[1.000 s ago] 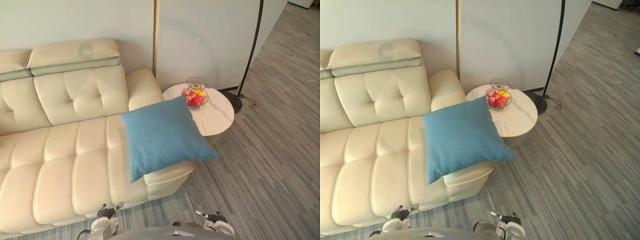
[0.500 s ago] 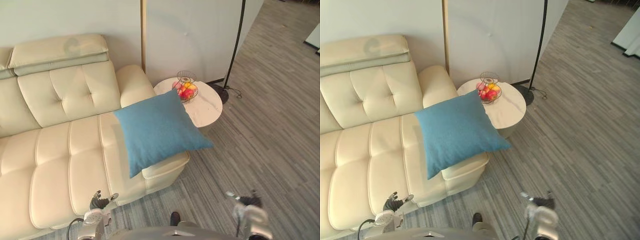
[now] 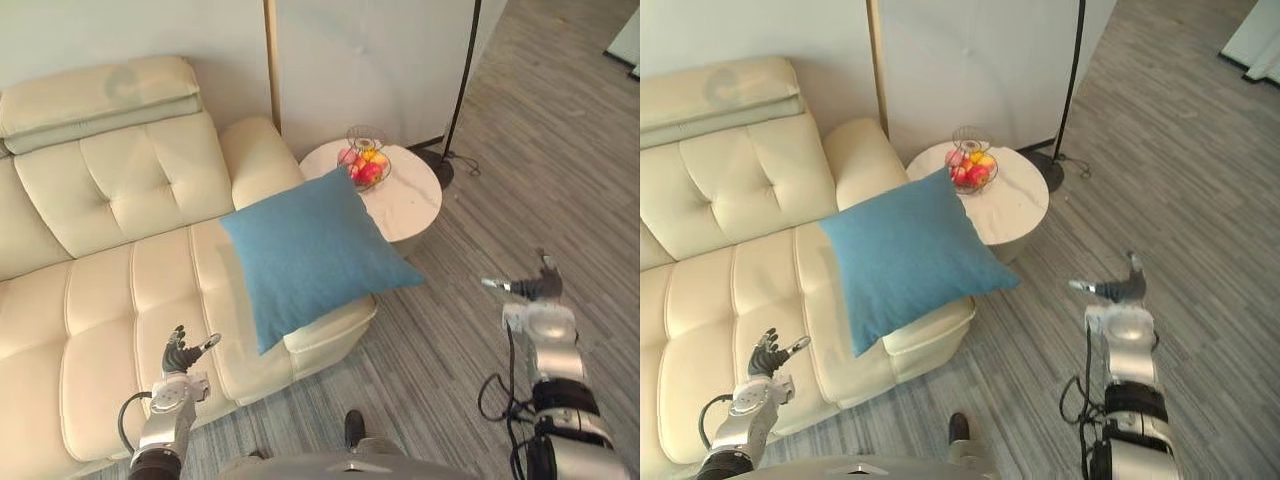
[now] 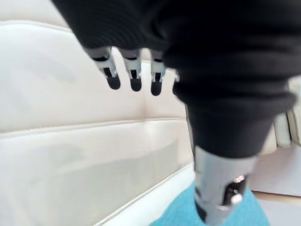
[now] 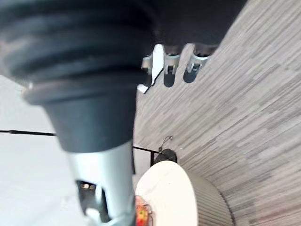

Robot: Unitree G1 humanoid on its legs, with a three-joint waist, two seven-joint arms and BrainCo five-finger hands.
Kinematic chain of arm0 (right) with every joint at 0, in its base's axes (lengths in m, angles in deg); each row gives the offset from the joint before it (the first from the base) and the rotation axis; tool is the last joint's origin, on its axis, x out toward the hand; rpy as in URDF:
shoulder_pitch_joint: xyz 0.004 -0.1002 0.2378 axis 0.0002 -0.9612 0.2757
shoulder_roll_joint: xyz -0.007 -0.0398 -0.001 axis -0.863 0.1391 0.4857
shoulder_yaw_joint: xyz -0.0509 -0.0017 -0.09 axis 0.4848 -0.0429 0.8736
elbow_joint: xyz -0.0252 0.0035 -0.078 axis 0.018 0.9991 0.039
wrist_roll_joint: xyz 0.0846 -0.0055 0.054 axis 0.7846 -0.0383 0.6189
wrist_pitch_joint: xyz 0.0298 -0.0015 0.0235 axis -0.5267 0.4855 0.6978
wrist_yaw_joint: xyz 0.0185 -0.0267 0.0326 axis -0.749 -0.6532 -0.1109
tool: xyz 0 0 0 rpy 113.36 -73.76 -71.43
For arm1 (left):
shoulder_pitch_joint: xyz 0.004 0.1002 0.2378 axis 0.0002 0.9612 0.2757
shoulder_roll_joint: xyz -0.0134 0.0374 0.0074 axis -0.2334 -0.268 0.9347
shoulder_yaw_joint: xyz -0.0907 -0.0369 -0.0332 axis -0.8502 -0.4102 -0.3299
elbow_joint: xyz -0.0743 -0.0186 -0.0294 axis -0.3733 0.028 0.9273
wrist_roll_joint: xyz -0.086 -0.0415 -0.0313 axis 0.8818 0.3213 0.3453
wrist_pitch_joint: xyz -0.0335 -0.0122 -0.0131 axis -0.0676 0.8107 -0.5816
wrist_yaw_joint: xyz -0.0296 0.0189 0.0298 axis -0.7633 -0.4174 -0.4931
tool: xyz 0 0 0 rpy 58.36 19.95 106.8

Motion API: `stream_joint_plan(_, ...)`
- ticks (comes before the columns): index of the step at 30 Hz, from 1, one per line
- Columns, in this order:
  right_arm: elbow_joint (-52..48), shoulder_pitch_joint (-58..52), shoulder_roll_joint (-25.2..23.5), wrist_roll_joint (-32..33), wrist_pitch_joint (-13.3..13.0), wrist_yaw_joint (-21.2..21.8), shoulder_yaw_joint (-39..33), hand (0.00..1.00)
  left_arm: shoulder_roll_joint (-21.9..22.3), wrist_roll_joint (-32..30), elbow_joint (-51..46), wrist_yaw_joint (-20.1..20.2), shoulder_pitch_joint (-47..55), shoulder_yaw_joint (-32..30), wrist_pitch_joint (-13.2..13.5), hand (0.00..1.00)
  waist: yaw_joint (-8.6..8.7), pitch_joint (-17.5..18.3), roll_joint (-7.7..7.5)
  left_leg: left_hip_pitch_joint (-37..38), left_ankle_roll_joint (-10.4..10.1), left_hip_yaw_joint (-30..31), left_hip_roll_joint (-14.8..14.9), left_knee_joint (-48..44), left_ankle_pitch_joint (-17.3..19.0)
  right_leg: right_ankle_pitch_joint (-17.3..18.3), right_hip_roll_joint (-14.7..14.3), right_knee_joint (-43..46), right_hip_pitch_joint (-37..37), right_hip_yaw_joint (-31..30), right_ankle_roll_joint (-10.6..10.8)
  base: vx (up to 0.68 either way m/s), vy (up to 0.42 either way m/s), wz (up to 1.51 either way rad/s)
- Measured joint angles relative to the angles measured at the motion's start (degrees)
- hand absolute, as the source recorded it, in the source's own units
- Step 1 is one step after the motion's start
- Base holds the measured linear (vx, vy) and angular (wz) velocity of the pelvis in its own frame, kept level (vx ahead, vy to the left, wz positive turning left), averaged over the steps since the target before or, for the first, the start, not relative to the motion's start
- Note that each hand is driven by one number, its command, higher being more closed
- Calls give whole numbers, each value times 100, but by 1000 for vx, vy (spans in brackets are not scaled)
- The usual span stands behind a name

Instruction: Pick up cushions and gather them together orderly.

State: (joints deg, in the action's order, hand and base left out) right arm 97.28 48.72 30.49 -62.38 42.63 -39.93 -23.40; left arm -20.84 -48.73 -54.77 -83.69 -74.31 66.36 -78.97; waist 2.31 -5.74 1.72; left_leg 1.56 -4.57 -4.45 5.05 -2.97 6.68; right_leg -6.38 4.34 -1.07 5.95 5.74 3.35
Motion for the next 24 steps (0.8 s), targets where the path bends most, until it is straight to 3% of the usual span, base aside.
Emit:
stream_joint_plan(12, 25, 2188, 188, 322, 8, -33, 1324, 0, 447, 150, 13, -355, -1356, 899, 8, 0, -129, -1028, 213, -1570, 24, 346, -130, -807, -111, -339, 175, 175, 1066, 190, -68, -122, -4, 14)
stream_joint_plan(21, 36, 2783, -147, 332, 52, -158, 1721, 0, 585, 156, 39, -489, -2102, 1366, 8, 0, -222, -1309, 209, -1968, -13, 355, -161, -634, -446, -285, 254, 626, 1714, 201, -106, -76, -17, 5)
stream_joint_plan(24, 70, 2813, -497, 443, 73, -223, 1740, 0, 644, 156, 77, -570, -2385, 1590, 5, 0, -231, -1311, 206, -2008, -55, 391, -147, -474, -567, -200, 271, 816, 1883, 247, -129, -48, -43, 10)
